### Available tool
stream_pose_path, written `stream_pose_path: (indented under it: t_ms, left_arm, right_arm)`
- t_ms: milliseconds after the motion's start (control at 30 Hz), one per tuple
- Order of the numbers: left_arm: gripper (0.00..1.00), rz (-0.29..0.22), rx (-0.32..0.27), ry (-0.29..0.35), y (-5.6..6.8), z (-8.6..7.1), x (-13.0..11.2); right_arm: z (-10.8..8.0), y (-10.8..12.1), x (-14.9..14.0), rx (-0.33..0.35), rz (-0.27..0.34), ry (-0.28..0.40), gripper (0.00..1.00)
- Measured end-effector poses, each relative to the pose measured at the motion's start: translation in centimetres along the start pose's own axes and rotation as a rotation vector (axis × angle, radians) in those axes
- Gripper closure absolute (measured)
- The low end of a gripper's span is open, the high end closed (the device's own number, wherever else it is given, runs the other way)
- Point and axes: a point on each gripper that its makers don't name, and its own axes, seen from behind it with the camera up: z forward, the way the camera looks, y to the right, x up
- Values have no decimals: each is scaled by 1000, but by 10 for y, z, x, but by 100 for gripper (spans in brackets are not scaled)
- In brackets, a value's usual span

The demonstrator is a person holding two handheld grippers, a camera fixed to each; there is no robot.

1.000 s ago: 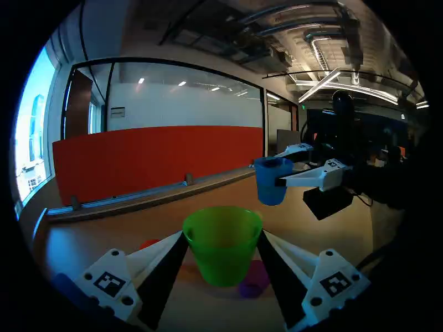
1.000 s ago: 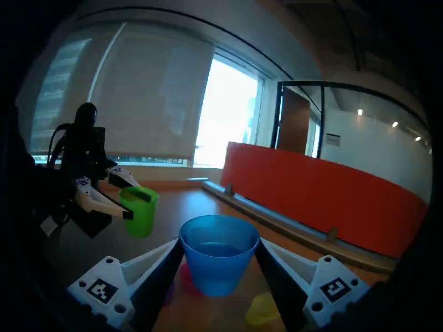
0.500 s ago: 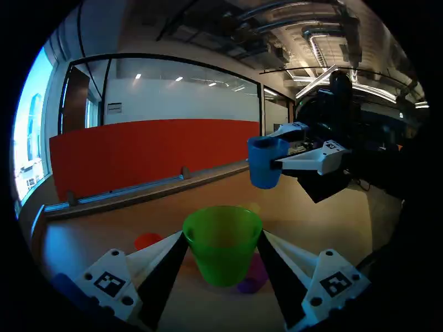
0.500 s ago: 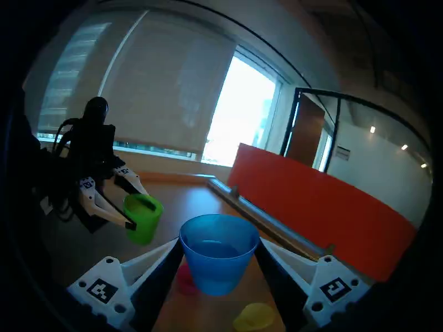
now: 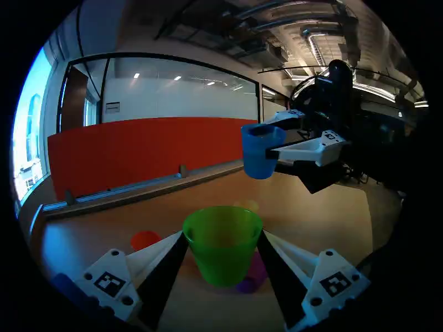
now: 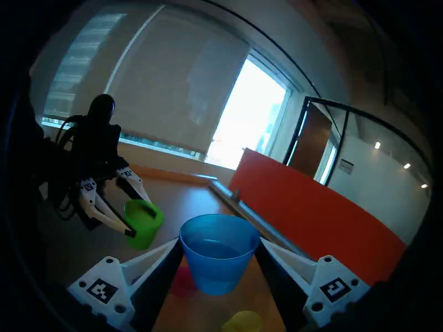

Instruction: Pour water

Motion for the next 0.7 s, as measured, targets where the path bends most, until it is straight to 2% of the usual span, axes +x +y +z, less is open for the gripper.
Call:
stream_pose_path:
  t_ms: [700]
  left_arm:
    - [14, -6, -47, -12, 15, 9, -14]
  right_arm:
    - [12, -6, 18, 35, -124, 8, 9]
